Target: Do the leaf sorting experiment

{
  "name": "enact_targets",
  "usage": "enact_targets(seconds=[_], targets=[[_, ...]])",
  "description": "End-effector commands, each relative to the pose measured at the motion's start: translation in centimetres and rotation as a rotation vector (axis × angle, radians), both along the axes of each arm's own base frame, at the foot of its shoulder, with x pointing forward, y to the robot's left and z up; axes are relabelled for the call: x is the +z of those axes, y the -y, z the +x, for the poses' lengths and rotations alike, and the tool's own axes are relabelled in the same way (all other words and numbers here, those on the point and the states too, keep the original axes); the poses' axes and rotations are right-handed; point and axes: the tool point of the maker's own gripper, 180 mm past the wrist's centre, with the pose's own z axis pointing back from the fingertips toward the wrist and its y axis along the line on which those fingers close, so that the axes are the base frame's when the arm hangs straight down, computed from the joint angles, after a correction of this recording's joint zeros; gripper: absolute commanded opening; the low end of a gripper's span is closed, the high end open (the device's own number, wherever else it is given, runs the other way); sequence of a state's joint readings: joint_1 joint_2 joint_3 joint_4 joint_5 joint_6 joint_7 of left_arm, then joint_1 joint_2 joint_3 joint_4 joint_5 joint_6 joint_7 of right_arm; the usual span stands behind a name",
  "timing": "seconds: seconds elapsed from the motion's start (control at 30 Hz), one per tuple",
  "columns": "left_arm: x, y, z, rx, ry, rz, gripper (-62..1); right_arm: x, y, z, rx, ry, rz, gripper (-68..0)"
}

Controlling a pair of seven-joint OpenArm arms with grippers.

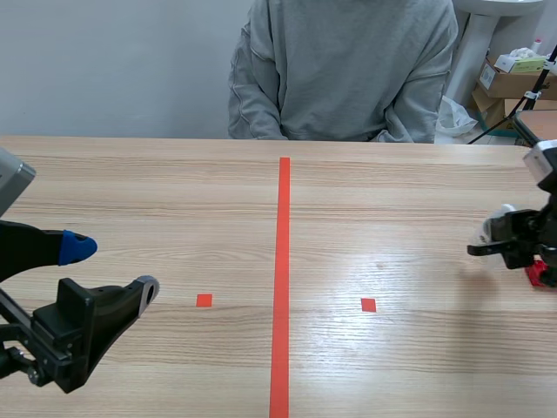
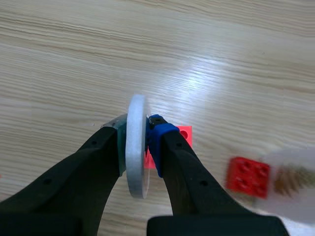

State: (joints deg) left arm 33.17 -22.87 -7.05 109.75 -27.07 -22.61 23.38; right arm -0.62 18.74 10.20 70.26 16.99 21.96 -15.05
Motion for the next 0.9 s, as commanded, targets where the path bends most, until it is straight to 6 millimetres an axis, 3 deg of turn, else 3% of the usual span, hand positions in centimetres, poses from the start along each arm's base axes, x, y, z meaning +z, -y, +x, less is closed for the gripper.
enact_targets(seconds=[0.0,0.17,0.33,0.47,0.67,0.87], targets=[[1.0,0.5,0.2,-0.005,0.031,-0.02,-6.7,1.3,1.6,0.4,-0.036,0.031,-0.025,-66.2],[1.0,0.5,0.2,-0.005,0.031,-0.02,-6.7,1.0,4.7,-0.7,-0.162,0.012,-0.055,-66.2],[1.0,0.5,0.2,-0.005,0.031,-0.021,-6.7,0.4,5.7,-1.2,-0.211,-0.004,-0.076,-66.2],[1.0,0.5,0.2,-0.005,0.032,-0.021,-6.7,-0.2,5.6,-1.4,-0.204,-0.006,-0.067,-66.2],[1.0,0.5,0.2,-0.005,0.032,-0.021,-6.7,-0.5,3.5,-1.3,-0.092,-0.004,-0.018,-66.2],[1.0,0.5,0.2,-0.005,0.032,-0.021,-6.7,-0.8,3.5,-1.4,-0.105,-0.01,-0.013,-64.3]])
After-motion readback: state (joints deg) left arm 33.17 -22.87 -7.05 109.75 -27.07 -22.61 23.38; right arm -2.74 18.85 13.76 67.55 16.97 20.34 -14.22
